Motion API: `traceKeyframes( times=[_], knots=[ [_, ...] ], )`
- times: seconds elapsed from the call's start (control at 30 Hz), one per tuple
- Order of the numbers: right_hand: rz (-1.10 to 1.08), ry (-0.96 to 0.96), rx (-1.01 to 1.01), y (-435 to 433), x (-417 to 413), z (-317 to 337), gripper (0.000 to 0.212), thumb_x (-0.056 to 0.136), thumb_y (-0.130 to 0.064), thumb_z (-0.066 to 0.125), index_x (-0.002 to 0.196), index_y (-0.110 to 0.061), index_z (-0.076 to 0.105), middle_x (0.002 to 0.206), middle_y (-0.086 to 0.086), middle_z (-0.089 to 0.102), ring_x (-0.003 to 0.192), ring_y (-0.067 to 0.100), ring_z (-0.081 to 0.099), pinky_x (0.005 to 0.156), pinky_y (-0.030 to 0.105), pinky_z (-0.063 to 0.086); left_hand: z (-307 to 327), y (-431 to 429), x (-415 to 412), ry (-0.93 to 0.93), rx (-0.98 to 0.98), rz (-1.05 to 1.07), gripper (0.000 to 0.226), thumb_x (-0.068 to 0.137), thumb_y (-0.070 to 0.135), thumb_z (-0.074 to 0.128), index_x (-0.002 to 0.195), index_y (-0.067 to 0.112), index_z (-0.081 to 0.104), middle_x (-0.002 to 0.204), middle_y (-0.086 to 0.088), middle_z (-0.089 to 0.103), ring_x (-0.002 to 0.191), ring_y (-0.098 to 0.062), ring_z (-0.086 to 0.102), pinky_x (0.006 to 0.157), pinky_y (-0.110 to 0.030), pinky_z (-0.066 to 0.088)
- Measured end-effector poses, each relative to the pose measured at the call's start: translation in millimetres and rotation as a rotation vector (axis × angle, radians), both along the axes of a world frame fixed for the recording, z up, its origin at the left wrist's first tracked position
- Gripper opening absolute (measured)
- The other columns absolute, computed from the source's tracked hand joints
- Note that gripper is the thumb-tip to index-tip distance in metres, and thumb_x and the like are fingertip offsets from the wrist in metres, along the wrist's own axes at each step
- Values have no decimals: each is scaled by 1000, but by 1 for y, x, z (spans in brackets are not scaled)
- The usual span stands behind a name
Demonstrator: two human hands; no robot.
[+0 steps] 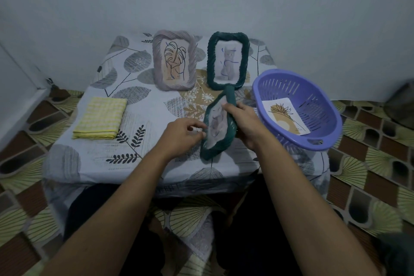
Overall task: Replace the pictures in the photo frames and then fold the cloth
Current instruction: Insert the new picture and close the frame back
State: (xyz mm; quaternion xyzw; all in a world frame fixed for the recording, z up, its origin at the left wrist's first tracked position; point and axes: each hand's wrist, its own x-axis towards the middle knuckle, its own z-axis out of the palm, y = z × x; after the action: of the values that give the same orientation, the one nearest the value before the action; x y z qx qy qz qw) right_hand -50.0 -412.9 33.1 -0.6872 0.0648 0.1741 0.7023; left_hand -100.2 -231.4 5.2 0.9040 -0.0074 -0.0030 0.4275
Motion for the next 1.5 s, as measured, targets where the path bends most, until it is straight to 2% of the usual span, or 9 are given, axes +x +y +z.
traceKeyframes(
  times=[0.17,0.27,0.37,0.5,0.67,0.87,1.07,1.17,1.5],
  knots=[
    [-48,-61,107,6,0,-6,18,98,-2,53,109,-10,65,86,6,77,75,19,73,65,33,59,-8,8,1,51,-98,127,49,96,30,63,141,18,47,123,-1,58,106,-18,57,92,-30,44],
    [-71,-39,161,19,-3,-14,21,99,-2,52,116,-10,60,95,10,74,78,21,71,70,35,60,-12,14,1,91,-226,192,58,95,33,65,146,20,41,120,1,59,108,-19,60,101,-36,47],
    [-98,-15,134,35,-4,-23,24,101,-4,50,123,-13,52,102,13,70,82,22,68,75,37,59,-14,24,1,75,-291,281,56,91,26,71,142,18,47,116,-3,63,97,-18,64,96,-36,51],
    [-84,-43,-34,48,-1,-36,34,98,-8,50,130,-18,49,115,13,67,101,28,66,95,49,54,-19,38,3,65,-231,336,60,85,25,78,138,17,51,117,-8,67,95,-19,65,92,-36,52],
    [19,-170,-400,51,5,-42,40,99,-22,49,138,-22,42,124,8,62,110,28,58,95,38,45,-21,41,9,76,-133,358,65,84,29,79,140,14,49,124,-7,65,98,-17,60,86,-25,43],
    [66,-244,-936,40,19,-49,48,96,-42,52,141,-26,51,140,9,47,133,32,34,104,42,28,-20,41,24,56,25,318,62,81,30,80,134,7,57,125,-12,63,113,-26,60,91,-26,43],
    [105,-294,-1044,36,20,-59,46,96,-51,52,134,-25,58,139,9,43,130,31,33,105,42,29,-32,44,30,109,152,274,47,82,44,75,118,15,67,112,-13,61,104,-30,60,92,-45,50],
    [92,-332,-1067,39,18,-61,45,96,-49,52,131,-22,59,138,7,42,129,31,33,105,42,29,-31,43,28,106,207,248,47,92,39,66,131,13,59,121,-17,54,117,-33,51,102,-47,42],
    [23,-317,-1001,48,13,-60,46,96,-40,54,137,-22,44,141,5,46,130,29,38,105,45,29,-23,44,15,49,114,248,50,94,20,65,140,8,51,128,-14,60,116,-29,56,89,-25,35]
  ],
)
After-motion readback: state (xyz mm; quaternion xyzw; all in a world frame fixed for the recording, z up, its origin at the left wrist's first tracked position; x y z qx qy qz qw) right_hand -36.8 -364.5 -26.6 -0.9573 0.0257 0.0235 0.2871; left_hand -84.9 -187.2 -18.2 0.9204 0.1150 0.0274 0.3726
